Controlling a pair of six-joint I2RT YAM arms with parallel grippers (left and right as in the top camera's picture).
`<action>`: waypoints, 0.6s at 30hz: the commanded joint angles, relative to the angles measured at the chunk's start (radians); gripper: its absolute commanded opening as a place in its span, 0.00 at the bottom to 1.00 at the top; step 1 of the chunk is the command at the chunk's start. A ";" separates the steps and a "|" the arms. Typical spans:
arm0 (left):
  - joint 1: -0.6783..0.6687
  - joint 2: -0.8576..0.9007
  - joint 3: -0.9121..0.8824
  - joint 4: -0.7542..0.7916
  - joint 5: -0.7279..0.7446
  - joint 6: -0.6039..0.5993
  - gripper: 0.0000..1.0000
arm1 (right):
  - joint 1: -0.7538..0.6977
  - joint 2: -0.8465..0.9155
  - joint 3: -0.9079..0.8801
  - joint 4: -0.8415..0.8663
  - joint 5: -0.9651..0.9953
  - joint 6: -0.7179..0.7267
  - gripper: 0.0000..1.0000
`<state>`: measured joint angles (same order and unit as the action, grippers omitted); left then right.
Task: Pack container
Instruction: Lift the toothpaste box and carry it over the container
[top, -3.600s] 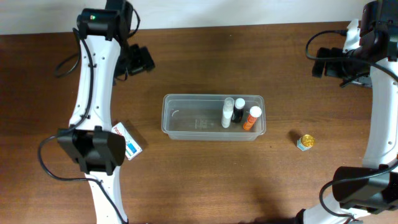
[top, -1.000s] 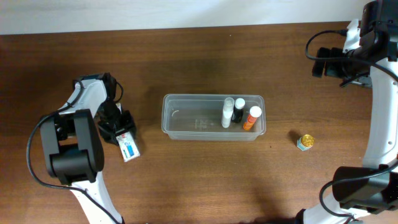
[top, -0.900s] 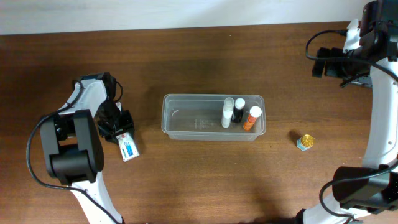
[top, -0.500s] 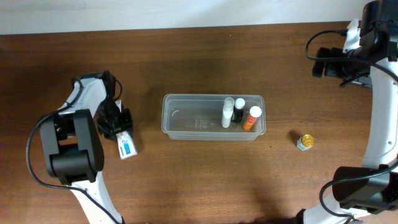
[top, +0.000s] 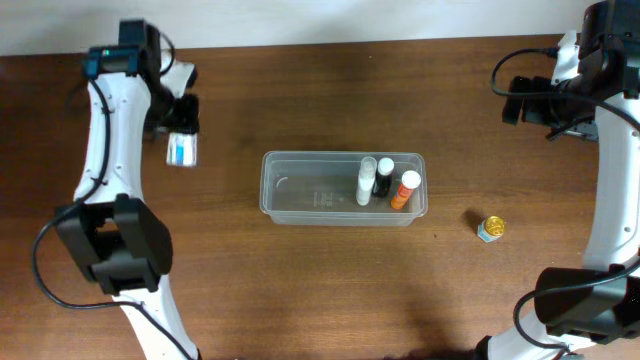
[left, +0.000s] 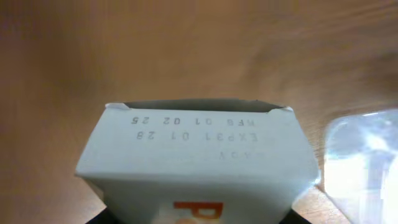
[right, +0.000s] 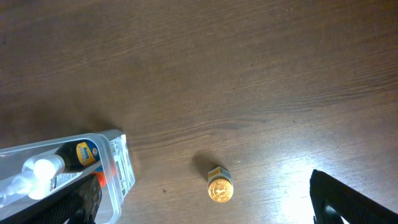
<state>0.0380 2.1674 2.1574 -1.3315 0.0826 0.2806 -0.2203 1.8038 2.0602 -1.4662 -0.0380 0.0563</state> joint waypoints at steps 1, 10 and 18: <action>-0.075 -0.008 0.087 -0.010 0.084 0.313 0.46 | -0.005 -0.010 0.015 0.000 0.009 0.004 0.98; -0.285 -0.008 0.112 -0.040 0.098 0.571 0.51 | -0.005 -0.010 0.015 0.000 0.009 0.004 0.98; -0.436 -0.008 0.112 -0.065 0.093 0.634 0.51 | -0.005 -0.010 0.015 0.000 0.009 0.004 0.98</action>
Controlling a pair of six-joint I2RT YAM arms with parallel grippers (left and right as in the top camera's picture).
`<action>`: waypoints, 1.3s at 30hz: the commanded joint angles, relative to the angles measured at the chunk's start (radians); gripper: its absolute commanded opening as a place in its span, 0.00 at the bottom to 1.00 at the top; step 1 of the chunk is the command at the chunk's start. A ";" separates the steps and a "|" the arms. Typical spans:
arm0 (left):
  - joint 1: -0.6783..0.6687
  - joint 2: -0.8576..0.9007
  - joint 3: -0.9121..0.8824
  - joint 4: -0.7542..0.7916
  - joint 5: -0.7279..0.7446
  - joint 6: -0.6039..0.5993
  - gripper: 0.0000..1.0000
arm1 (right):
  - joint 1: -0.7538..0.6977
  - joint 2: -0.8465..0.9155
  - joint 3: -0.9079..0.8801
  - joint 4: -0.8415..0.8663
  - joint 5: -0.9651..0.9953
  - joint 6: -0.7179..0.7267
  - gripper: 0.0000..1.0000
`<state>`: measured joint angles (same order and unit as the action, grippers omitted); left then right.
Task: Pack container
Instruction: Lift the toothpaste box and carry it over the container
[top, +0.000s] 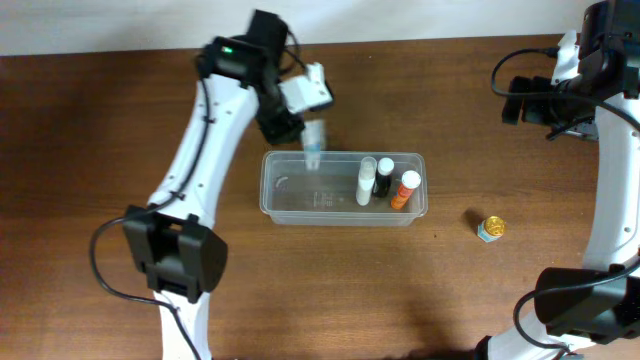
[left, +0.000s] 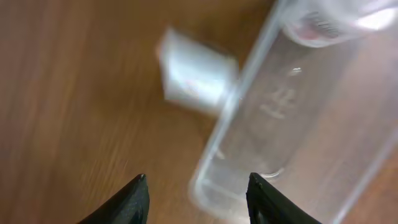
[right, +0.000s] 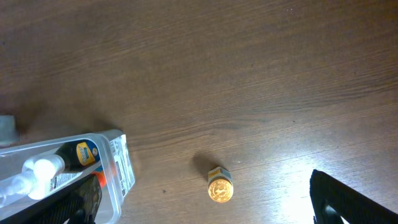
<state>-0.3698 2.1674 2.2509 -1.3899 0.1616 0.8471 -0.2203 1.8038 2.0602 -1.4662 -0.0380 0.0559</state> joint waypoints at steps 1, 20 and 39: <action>-0.037 -0.008 0.018 -0.010 0.015 0.067 0.51 | -0.005 -0.010 0.015 0.000 0.009 0.005 0.98; -0.014 -0.011 0.029 0.280 0.070 -0.154 0.74 | -0.005 -0.010 0.015 0.000 0.009 0.005 0.98; -0.043 0.165 0.029 0.412 0.079 -0.234 0.74 | -0.005 -0.010 0.015 0.000 0.009 0.005 0.98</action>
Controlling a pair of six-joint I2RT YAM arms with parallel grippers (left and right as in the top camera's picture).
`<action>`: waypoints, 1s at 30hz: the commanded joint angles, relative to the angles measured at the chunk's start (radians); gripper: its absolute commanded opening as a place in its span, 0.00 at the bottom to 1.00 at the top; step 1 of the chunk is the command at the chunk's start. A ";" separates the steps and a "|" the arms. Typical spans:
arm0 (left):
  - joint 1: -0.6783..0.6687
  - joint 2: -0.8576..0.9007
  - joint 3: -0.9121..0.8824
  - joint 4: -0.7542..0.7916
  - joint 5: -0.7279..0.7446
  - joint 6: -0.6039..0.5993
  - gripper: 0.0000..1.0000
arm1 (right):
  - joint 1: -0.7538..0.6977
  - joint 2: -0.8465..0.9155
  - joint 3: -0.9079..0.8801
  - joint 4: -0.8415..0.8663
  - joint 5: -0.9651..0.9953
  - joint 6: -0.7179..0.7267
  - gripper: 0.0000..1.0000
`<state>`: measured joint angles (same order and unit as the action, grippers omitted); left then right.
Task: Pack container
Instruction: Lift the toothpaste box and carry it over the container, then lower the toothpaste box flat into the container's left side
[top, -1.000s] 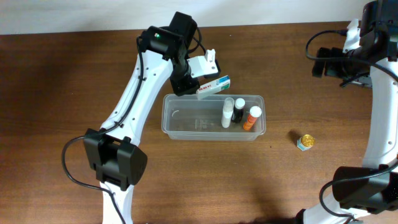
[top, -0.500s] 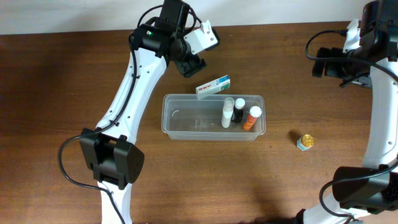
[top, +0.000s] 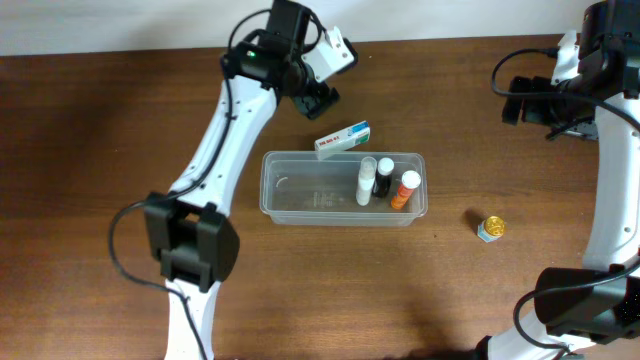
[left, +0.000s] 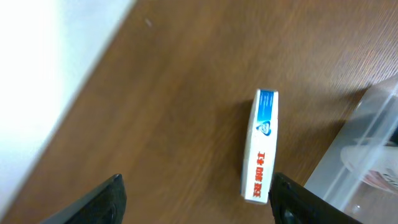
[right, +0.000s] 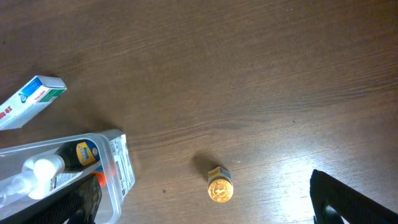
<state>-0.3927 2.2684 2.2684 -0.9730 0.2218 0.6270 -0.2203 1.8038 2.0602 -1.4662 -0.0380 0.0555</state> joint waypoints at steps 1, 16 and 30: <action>-0.024 0.075 0.011 -0.005 0.018 -0.014 0.74 | -0.005 -0.010 0.015 0.000 0.009 0.005 0.98; -0.065 0.169 0.009 -0.060 0.019 -0.010 0.68 | -0.005 -0.010 0.015 0.000 0.009 0.005 0.98; -0.072 0.204 0.008 -0.061 0.030 -0.006 0.67 | -0.005 -0.010 0.015 0.000 0.009 0.005 0.98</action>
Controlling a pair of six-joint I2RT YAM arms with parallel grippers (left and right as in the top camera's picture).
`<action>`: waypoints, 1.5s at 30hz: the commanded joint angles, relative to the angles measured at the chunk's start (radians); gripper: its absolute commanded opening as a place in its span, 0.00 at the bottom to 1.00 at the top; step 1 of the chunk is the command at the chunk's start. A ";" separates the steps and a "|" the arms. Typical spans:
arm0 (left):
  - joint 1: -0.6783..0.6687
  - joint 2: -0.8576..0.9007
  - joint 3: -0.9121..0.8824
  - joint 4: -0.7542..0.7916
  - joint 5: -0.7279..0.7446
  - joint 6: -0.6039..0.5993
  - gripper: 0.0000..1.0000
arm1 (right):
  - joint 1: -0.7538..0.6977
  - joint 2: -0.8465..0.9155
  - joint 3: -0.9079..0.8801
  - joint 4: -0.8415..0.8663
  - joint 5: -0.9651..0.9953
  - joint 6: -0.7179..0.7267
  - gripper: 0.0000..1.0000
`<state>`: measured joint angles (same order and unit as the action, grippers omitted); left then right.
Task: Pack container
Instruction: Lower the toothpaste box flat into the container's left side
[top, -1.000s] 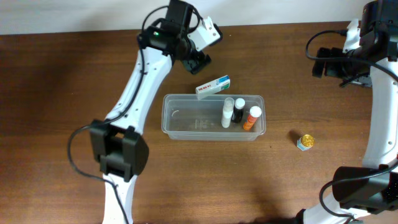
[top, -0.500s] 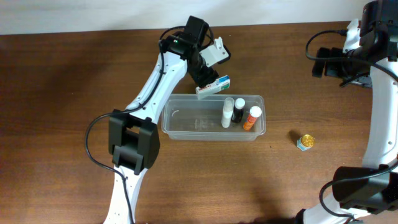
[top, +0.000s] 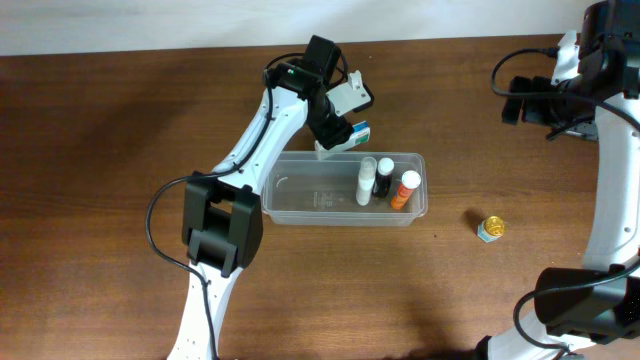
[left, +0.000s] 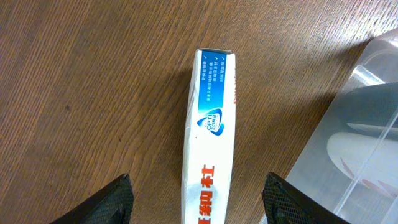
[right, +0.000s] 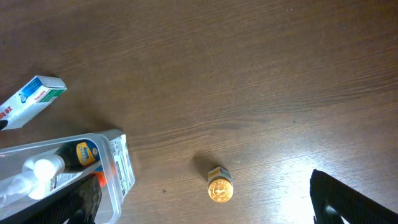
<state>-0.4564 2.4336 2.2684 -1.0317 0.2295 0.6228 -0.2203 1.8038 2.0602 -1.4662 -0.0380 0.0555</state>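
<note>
A white toothpaste box (left: 210, 146) with blue and red print lies on the wooden table just behind the clear container (top: 283, 204). My left gripper (left: 199, 208) is open low over it, one finger on each side and not touching it. In the overhead view the left gripper (top: 337, 127) covers most of the box (top: 359, 131). The container holds a white bottle (top: 366, 180), a black bottle (top: 383, 177) and an orange bottle (top: 404, 190) at its right end. A small gold-capped jar (right: 219, 186) stands on the table right of the container. My right gripper (right: 202, 202) hangs open high above it.
The container's left half holds nothing. The table's back edge meets a white wall behind the left arm (top: 290, 90). The right arm (top: 600, 150) stands along the right edge.
My left gripper was raised behind the box, away from it; now it is down over the box, open with a finger on each side. The box lies as before. The right arm has not moved.
At first my left gripper held the box at the far left of the table. Then it was open at the container's back rim with the box loose beside it. Later the box lay behind the container and the gripper stood off. Now the gripper straddles the box.
</note>
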 joint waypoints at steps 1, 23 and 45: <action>-0.010 0.047 0.008 -0.002 0.022 -0.002 0.67 | -0.005 -0.010 0.015 0.000 0.009 0.005 0.98; -0.015 0.086 0.008 0.024 0.021 -0.001 0.56 | -0.005 -0.010 0.015 0.000 0.009 0.005 0.98; -0.008 0.068 0.067 0.020 0.017 -0.002 0.19 | -0.005 -0.010 0.015 0.000 0.009 0.005 0.98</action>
<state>-0.4644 2.5008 2.2768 -1.0092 0.2325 0.6197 -0.2203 1.8038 2.0602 -1.4662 -0.0380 0.0563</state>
